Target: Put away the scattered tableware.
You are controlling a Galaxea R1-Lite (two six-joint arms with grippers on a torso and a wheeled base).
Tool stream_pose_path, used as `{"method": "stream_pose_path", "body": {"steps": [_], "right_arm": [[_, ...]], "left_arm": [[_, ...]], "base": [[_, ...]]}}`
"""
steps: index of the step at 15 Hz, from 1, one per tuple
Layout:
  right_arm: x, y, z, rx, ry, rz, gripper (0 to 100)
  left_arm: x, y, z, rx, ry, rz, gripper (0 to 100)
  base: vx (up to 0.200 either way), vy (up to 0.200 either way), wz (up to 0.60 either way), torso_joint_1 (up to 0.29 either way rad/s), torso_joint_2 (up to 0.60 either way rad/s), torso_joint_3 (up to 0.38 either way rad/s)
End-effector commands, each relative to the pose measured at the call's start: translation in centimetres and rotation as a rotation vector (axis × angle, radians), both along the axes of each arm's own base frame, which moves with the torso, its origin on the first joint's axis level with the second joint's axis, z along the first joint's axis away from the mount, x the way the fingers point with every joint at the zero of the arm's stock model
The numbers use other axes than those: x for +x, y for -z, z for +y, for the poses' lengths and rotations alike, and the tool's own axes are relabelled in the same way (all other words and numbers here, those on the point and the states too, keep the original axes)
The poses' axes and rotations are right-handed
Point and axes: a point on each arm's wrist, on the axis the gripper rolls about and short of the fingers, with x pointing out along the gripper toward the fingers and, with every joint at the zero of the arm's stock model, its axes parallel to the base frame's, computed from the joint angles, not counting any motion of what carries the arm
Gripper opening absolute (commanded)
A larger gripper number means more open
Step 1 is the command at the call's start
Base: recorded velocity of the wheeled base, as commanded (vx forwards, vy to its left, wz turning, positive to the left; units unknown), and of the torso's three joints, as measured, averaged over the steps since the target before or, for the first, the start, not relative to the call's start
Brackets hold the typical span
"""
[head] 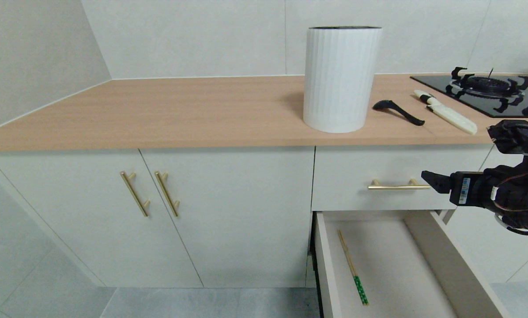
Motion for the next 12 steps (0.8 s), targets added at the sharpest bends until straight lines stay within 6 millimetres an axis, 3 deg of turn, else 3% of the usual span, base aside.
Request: {"method": "stream_pose_path", "body": {"steps": [1, 12], "right_arm": [[-0.01, -0.01, -0.04, 0.000, 0.001, 0.000, 100], [0.29, 0.38, -0.02, -0.004, 0.003, 0.016, 100]], "left_arm": [[0.00, 0.00, 0.00, -0.001, 0.000, 0.000, 100], [0.00, 0.00, 0.00, -0.001, 0.000, 0.000, 100]], "base": [[0.000, 0.000, 0.00, 0.149, -0.54, -0.290], [0.000, 0.000, 0.00, 0.192, -0.47, -0.287]]}}
